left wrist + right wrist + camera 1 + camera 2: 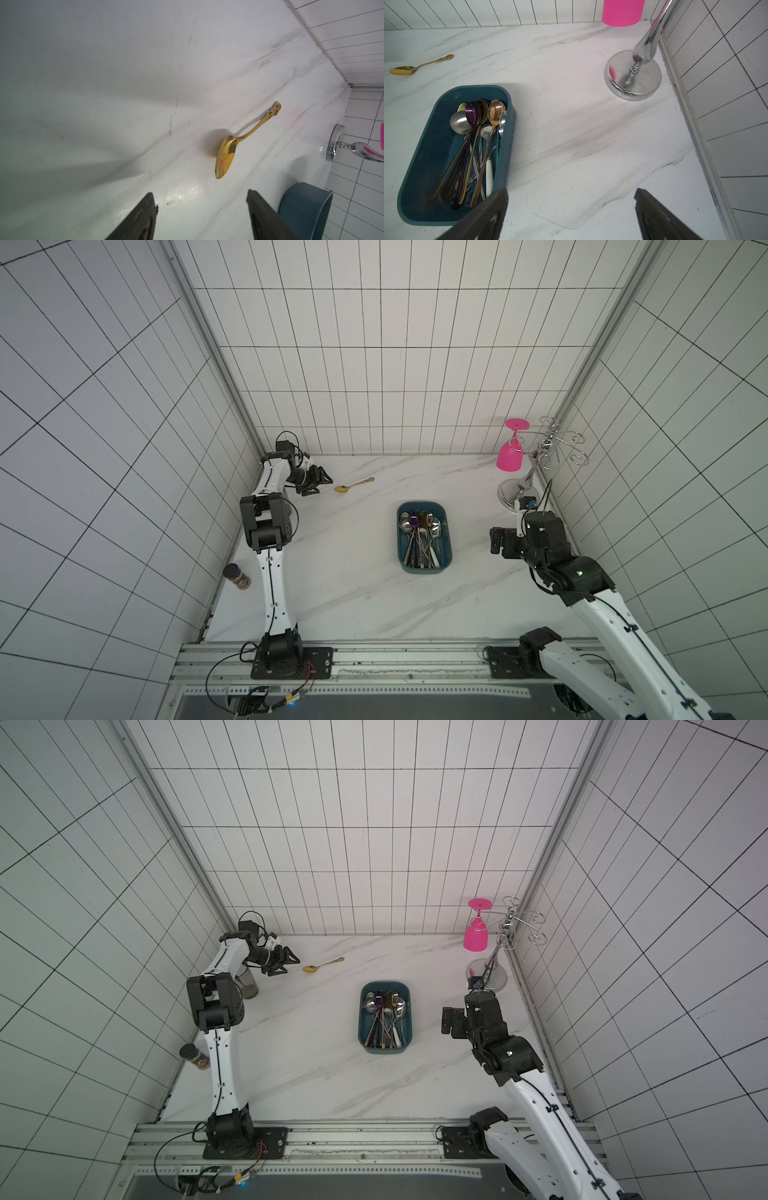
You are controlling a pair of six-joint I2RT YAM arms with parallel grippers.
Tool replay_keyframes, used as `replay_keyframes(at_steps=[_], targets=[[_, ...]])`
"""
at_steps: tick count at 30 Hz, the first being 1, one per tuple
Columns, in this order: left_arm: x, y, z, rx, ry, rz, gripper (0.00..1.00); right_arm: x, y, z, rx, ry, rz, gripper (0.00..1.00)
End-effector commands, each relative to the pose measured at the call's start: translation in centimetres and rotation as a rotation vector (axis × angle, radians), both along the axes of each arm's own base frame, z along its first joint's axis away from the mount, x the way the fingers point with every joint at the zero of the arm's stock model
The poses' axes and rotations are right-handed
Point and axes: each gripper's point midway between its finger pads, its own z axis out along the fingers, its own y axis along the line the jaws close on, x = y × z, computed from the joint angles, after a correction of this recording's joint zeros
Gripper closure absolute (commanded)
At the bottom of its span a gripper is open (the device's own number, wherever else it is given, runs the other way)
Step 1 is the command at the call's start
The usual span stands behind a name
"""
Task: Put the spoon into the storage box
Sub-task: Pick up the spoon from the center of the board.
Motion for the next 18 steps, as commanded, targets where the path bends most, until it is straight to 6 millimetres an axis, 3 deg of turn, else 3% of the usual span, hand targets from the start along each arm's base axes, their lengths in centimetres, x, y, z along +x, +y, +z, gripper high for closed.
replay_keyframes(at_steps=[1,10,18], targets=[[0.5,-0.6,-1.1,-0.041,0.019,0.006,0.41,0.2,0.0,0.9,0.018,-0.013,-0.01,0.01],[1.0,-2.6,-1.4,-0.059,0.011,-0.021,0.44,0.4,0.1,0.9,0.02,-0.008,-0.01,0.01],[1.2,-4.2,-2.1,-0.072,0.017,-0.039,0.65,0.3,0.0,1.0,0.018,-0.009,-0.01,0.01]])
